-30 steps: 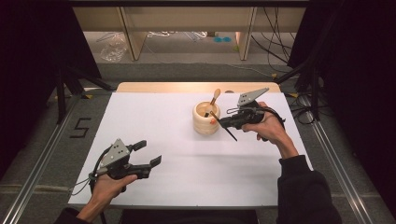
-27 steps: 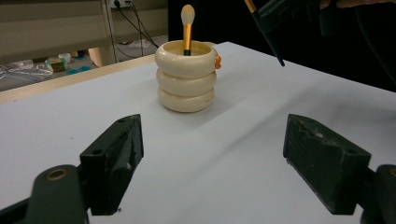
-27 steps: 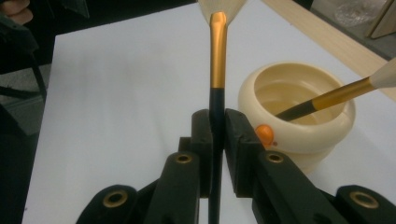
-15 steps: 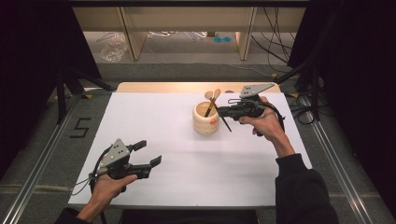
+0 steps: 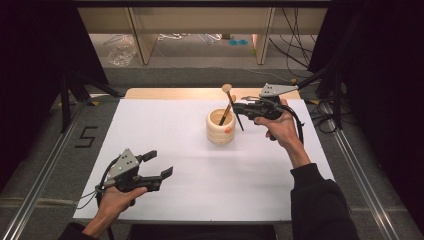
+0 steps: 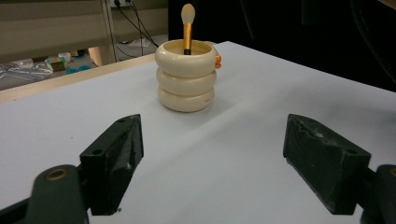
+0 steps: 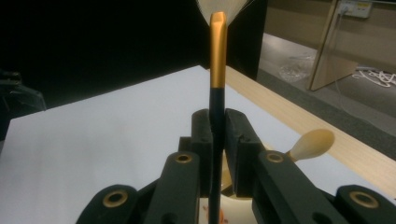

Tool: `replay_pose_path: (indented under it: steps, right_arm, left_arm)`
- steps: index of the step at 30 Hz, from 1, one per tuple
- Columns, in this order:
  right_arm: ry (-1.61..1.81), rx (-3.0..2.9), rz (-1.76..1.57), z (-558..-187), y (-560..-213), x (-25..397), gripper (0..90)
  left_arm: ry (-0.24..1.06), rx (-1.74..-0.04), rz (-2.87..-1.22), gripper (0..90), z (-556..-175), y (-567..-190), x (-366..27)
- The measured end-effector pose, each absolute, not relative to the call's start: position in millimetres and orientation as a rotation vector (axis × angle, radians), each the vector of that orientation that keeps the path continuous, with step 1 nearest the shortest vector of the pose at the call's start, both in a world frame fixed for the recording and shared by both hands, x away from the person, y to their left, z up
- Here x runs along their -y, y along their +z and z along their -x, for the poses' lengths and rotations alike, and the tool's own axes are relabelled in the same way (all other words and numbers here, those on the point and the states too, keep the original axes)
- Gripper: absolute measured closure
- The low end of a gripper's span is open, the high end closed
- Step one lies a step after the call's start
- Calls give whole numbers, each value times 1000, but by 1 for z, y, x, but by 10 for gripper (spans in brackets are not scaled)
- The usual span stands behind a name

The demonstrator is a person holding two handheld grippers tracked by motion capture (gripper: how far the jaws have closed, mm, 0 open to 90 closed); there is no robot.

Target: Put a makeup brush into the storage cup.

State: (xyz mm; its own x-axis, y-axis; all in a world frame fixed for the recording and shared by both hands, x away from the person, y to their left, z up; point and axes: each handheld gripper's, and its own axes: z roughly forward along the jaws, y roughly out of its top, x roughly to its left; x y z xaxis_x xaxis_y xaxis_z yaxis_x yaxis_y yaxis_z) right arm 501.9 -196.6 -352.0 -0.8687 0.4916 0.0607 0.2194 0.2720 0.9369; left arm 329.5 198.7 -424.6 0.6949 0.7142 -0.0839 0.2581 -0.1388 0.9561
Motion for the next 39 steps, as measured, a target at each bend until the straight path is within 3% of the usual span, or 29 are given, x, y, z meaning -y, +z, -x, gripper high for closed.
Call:
replay_pose_path:
  steps: [39]
  right_arm:
    - [1693, -2084, -700, -536, -371, 164, 834]
  left_arm:
    - [473, -785, -1713, 201, -329, -424, -199]
